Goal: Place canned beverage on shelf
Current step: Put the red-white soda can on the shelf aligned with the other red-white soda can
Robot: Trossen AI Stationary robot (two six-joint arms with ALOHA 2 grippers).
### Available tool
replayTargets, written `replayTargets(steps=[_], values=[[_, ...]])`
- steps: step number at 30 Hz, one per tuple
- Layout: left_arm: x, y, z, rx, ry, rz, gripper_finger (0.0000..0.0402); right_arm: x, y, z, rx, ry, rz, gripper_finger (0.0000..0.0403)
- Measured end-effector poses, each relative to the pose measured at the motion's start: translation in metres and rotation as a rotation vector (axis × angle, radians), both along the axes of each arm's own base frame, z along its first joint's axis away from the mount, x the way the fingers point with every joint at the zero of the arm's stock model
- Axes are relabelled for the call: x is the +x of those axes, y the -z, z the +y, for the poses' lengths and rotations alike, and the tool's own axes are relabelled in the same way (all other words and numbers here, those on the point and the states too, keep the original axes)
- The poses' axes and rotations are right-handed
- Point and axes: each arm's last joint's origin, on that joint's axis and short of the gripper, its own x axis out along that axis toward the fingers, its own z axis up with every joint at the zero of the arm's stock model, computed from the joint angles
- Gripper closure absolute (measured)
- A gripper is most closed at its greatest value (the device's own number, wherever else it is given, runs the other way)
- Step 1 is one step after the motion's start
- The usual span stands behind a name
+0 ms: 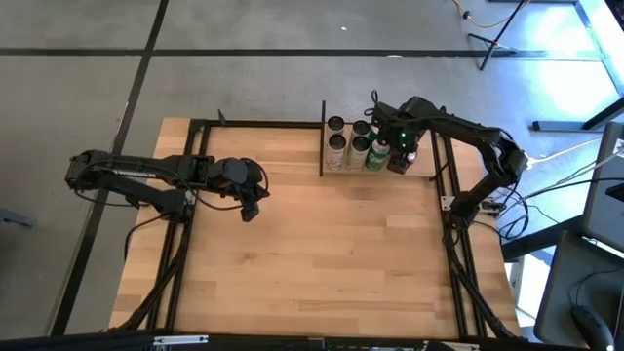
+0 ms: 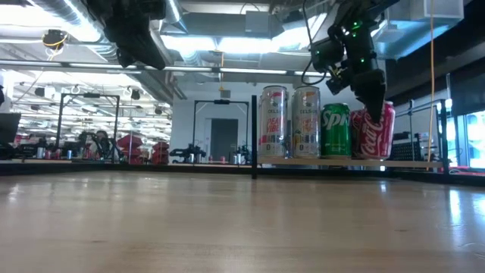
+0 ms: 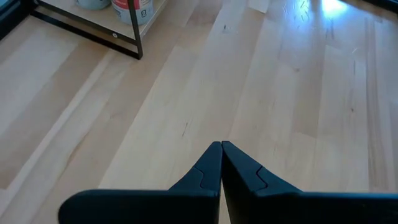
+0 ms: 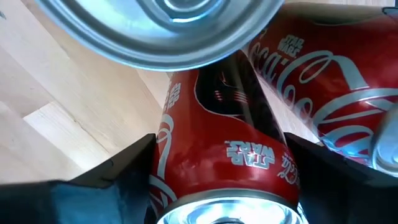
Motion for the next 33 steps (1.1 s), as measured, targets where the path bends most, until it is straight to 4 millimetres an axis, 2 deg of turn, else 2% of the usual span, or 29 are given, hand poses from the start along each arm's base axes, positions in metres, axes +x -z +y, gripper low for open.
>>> replayTargets(steps=[4,7,14,24,33], values=[[0.000,0.000,0.000,0.005,0.005,0.001,0.0398,0.000,0.000,0.000,-0.006,-0.005,0.001,0.0057],[0.000,0.000,0.000,0.005,0.005,0.001,0.0398,0.000,0.000,-0.001,-0.021,-0.007,0.010,0.0039],[0.000,0.000,0.000,0.006,0.006,0.001,0.0398,-0.001,-0.003,0.000,-0.028,-0.010,0.035,0.0039],[0.000,0.000,0.000,0.006,0.006,0.001,0.0398,-0.005,-0.043,0.003,-0.082,0.012,-0.048,0.0045],[0.000,0.000,0.000,0.004,0.005,0.001,0.0398,-0.029,-0.070,0.022,-0.097,0.129,-0.140,0.0045]])
